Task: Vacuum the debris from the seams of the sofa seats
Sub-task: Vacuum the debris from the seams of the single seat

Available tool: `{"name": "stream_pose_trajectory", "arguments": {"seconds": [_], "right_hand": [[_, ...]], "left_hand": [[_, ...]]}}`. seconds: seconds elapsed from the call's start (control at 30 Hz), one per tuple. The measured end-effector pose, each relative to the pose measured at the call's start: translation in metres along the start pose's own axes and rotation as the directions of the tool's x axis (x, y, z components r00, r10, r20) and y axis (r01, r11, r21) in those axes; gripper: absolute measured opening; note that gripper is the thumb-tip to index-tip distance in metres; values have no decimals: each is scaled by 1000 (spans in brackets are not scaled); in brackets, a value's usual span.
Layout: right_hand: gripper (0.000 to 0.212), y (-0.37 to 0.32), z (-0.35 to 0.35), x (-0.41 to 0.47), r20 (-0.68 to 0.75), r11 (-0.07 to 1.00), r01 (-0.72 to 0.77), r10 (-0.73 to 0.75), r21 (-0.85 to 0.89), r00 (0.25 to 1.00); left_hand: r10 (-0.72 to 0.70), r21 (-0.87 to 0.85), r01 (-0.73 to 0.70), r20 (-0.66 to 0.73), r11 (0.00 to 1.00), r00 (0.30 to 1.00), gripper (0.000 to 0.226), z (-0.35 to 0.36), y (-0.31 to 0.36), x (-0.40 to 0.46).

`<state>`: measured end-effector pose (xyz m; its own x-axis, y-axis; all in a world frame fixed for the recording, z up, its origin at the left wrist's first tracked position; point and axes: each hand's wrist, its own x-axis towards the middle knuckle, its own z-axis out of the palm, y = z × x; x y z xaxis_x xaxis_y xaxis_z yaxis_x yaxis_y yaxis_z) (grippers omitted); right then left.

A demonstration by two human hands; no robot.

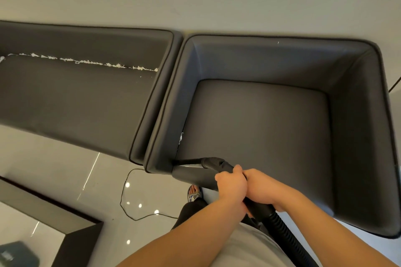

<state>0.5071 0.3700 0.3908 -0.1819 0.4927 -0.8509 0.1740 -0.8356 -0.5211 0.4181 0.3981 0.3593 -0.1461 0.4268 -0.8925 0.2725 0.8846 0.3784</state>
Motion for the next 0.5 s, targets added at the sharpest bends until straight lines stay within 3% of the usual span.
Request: {"name": "stream_pose_trajectory", "arguments": {"seconds": [0.2,0.33,0.5], "right_hand": [[16,4,8,-3,-16,1000,2,-2,-22,1000],[11,3,5,-6,-132,998,62,-64,-19,989],[14,7,0,5,-249,987,116,-86,109,965]], "left_hand": [[-9,-23,9,3,1000,1000,44,-4,-8,-1],[42,-47,-39,69,998,997,34,-2,0,-10],[146,11,-149,141,989,979,44,3,20,-2]]}}
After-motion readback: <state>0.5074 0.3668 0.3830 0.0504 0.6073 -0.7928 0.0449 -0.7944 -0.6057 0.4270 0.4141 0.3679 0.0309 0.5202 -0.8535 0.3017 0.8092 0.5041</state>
